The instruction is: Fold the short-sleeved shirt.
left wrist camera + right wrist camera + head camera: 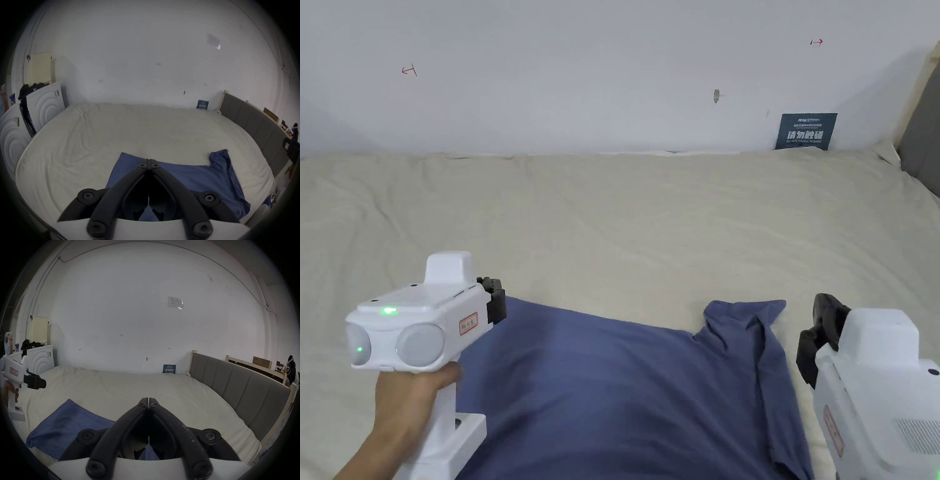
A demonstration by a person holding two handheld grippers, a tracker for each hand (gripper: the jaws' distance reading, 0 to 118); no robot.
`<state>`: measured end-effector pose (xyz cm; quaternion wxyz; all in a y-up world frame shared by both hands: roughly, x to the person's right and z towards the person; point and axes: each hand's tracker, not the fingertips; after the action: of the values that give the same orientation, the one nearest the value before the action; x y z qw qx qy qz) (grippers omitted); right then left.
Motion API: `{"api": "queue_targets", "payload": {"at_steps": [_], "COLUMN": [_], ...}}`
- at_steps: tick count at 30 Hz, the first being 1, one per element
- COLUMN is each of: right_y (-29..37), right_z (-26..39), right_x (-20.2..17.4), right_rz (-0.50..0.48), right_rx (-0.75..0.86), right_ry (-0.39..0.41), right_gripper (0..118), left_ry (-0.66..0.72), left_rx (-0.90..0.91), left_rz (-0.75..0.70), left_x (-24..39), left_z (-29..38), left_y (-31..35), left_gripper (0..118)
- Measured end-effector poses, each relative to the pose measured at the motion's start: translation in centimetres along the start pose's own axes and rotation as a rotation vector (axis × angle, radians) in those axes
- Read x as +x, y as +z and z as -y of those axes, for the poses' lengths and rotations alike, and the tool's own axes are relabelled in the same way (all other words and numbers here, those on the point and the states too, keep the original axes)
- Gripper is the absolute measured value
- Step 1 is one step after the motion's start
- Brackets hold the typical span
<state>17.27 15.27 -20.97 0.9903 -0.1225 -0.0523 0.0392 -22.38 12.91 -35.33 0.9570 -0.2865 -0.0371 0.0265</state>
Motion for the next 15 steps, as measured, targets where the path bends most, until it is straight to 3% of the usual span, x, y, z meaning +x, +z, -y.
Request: {"api": "queue_targets", "payload": {"at_steps": [5,6,7,8,9,10,11,15], "right_y": [-3.7,-4.4,-5.2,-5.9,-6.6,-7.3,-8.1,-10.5], "right_z": [1.1,1.3,1.6,1.9,2.2,2.4,2.7,4.0], "right_x": [0.1,0.2,0.3,0.3,0.3,0.4,0.5,0.6], "right_rz": [0.023,0.027,0.034,0.042,0.046,0.051,0.056,0.083], "right_rx": [-0.055,-0.066,-0.08,-0.093,-0.102,-0.117,-0.128,-0.175], "right_ry": [0.005,0.005,0.005,0.005,0.003,0.001,0.003,0.008], "right_gripper": [1,1,1,1,1,1,1,1], "left_ry": [0.004,0.005,-0.006,-0.008,-0.013,-0.019,-0.018,-0.025], "left_rx": [-0.14,-0.158,-0.198,-0.228,-0.261,-0.302,-0.313,-0.435], "left_rz": [-0.026,-0.048,-0.036,-0.024,-0.024,-0.049,-0.073,-0.098], "left_x": [-2.7,-3.8,-4.4,-5.0,-5.3,-5.0,-5.0,-6.2], "left_z": [-2.0,-2.1,-2.3,-2.5,-2.5,-2.5,-2.3,-1.3], "left_y": [-8.4,-10.4,-12.2,-14.0,-15.4,-16.1,-17.2,-23.0], "left_gripper": [2,8,19,38,72,95,108,107]}}
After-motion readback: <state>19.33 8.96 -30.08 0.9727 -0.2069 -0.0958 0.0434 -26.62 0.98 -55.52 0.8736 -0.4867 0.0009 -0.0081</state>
